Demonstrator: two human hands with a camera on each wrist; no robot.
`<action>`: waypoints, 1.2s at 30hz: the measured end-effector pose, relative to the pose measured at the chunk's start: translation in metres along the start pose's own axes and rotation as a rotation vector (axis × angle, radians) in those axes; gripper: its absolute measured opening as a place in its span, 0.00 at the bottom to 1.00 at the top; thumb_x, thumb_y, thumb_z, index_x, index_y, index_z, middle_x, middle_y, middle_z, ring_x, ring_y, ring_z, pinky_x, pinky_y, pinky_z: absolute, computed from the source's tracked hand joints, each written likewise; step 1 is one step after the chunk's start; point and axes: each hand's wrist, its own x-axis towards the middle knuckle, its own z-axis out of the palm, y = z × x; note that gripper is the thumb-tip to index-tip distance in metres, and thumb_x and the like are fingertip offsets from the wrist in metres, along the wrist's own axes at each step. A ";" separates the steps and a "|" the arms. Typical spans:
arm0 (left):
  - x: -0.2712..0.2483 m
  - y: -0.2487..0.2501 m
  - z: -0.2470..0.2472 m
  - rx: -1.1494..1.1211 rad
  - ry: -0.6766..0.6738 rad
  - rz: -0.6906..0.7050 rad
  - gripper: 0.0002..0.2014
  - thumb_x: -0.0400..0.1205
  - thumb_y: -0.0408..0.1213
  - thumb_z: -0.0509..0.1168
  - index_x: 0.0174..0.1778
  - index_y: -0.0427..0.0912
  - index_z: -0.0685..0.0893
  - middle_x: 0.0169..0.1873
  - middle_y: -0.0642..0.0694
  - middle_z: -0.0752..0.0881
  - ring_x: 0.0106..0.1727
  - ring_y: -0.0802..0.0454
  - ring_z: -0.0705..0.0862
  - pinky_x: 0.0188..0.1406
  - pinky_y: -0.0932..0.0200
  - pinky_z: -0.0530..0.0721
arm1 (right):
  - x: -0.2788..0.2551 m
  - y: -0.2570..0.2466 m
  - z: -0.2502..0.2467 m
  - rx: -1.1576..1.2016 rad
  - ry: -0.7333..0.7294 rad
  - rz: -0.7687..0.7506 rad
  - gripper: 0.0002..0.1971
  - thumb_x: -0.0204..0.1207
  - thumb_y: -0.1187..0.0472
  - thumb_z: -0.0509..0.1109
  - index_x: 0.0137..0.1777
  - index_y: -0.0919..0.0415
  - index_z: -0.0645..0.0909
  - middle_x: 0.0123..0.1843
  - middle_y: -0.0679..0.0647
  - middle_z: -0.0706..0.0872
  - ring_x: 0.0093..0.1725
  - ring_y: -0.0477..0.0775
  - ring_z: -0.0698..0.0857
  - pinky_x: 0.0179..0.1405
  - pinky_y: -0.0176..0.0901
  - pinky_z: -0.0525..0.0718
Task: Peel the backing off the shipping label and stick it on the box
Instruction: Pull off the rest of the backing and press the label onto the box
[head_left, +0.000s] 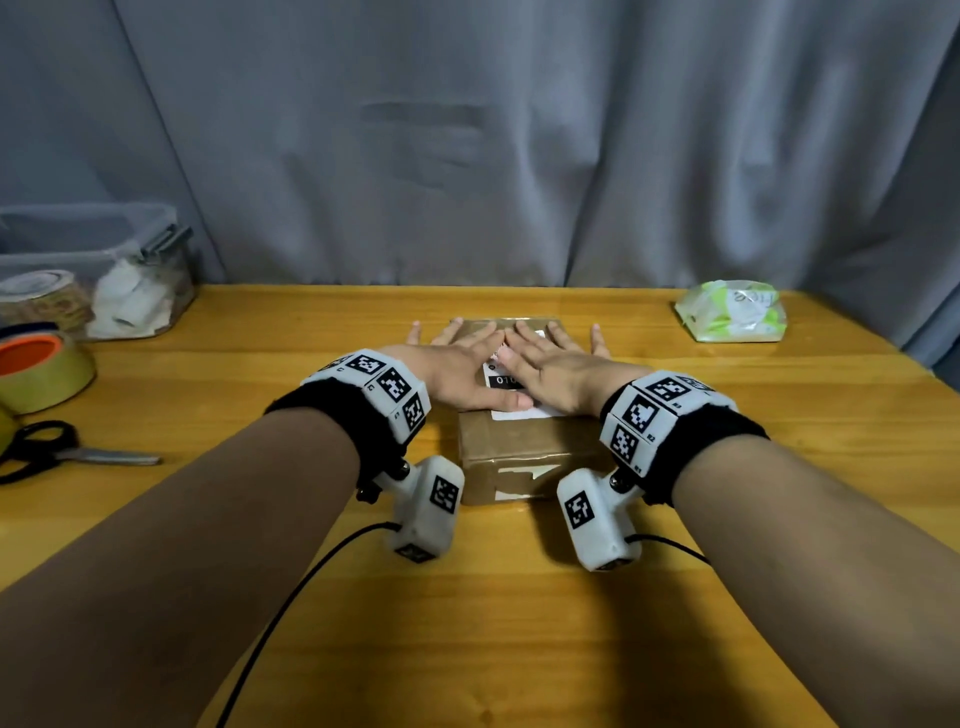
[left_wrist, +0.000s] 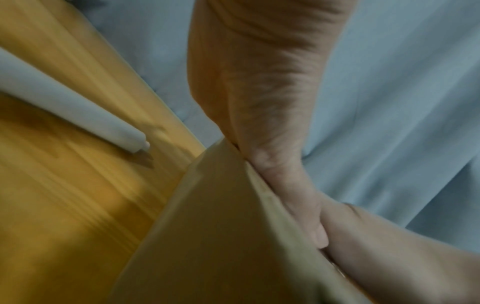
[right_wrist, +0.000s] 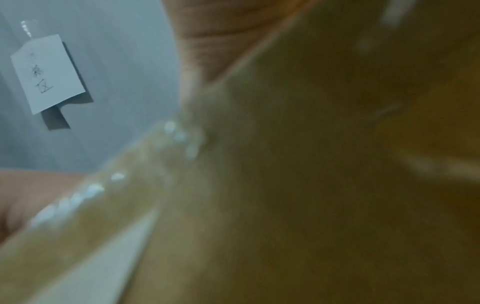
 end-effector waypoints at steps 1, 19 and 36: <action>-0.001 -0.001 0.002 -0.015 0.017 -0.009 0.49 0.70 0.77 0.48 0.82 0.58 0.36 0.82 0.61 0.36 0.84 0.51 0.33 0.77 0.30 0.30 | 0.001 0.001 0.001 -0.006 0.017 0.017 0.31 0.79 0.35 0.30 0.82 0.42 0.37 0.85 0.40 0.36 0.85 0.54 0.36 0.77 0.72 0.28; 0.004 -0.019 0.008 -0.134 0.177 -0.140 0.27 0.84 0.59 0.35 0.81 0.62 0.44 0.84 0.56 0.41 0.85 0.46 0.39 0.80 0.33 0.35 | 0.000 0.012 0.001 -0.058 0.072 0.107 0.41 0.73 0.30 0.25 0.83 0.52 0.37 0.86 0.48 0.37 0.85 0.52 0.39 0.77 0.70 0.27; 0.011 -0.033 0.024 -0.463 0.261 -0.044 0.24 0.88 0.48 0.40 0.82 0.59 0.49 0.85 0.53 0.49 0.85 0.47 0.47 0.82 0.37 0.43 | 0.014 -0.032 0.004 0.039 0.043 -0.123 0.38 0.77 0.33 0.30 0.83 0.53 0.39 0.86 0.47 0.40 0.84 0.46 0.38 0.81 0.62 0.29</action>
